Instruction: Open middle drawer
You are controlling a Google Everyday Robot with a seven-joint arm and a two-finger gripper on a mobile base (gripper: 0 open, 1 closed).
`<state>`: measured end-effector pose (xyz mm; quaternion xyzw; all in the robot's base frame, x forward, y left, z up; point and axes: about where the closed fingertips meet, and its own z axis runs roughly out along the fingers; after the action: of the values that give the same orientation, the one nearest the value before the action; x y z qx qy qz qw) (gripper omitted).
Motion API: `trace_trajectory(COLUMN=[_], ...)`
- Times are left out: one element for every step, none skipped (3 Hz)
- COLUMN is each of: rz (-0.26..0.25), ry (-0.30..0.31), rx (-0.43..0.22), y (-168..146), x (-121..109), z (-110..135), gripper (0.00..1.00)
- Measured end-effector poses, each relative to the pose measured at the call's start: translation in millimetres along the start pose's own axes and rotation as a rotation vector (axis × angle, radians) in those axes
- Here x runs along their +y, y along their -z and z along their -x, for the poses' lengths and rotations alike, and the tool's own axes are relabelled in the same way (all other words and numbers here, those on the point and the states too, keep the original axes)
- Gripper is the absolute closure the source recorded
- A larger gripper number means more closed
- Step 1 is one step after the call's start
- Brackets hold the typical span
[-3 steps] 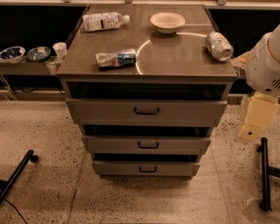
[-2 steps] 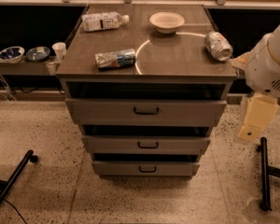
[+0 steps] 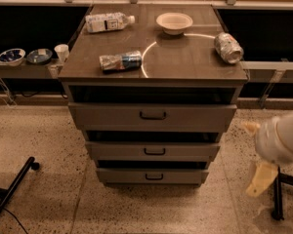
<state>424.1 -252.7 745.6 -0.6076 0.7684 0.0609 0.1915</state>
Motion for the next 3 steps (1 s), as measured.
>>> trace_trajectory(rz=[0.018, 0.014, 0.014], ry=[0.002, 0.004, 0.004], rx=[-0.044, -0.042, -0.043], y=[-58.8, -56.0, -56.1], x=[8.5, 10.3, 10.2], z=[-43.0, -39.4, -39.4], gripper=[0.0, 0.0, 0.0])
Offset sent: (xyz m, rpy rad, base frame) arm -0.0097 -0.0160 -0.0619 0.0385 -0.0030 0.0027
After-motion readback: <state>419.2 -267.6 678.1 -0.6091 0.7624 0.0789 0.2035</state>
